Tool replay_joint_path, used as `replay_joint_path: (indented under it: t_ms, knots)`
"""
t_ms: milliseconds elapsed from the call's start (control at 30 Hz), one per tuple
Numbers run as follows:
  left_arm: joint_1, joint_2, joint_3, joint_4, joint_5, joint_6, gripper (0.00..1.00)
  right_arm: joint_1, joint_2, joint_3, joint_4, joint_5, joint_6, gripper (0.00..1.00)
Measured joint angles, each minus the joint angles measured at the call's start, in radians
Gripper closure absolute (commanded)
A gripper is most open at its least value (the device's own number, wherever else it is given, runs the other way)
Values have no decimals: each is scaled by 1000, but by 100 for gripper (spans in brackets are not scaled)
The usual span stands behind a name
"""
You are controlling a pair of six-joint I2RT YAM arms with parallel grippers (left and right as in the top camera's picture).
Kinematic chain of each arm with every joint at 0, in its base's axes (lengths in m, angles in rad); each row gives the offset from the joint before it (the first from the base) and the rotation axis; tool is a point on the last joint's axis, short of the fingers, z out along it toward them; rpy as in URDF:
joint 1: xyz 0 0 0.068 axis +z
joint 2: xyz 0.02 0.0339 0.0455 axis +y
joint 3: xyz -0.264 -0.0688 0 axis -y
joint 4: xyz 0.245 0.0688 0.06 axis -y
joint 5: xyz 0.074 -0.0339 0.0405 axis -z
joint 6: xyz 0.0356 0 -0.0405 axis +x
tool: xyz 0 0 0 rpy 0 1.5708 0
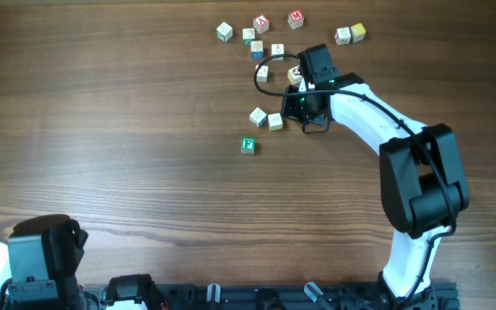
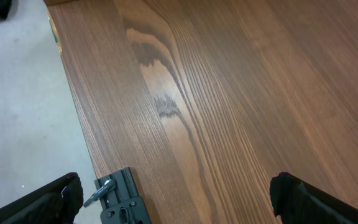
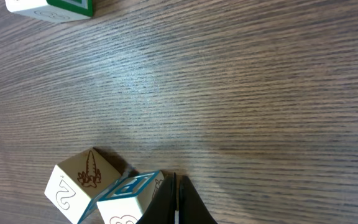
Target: Form a circle
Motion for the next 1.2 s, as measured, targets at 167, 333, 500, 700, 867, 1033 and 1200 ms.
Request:
replay_joint_path:
  t_ms: [167,333,500,700,867,1033,1200]
  knots:
    - [0,0,0,0,0,0,0,0,0,0,3,14,0,96]
    - [0,0,0,0,0,0,0,0,0,0,13,26,3,95]
    - [0,0,0,0,0,0,0,0,25,0,29,26,27,96]
    - [0,0,0,0,0,0,0,0,31,0,43,-2,27,95]
    - [0,0,0,0,0,0,0,0,31,0,48,-55,18,95]
    - [0,0,0,0,0,0,0,0,31,0,48,-69,18,95]
    - [0,0,0,0,0,0,0,0,31,0,51,-69,18,96]
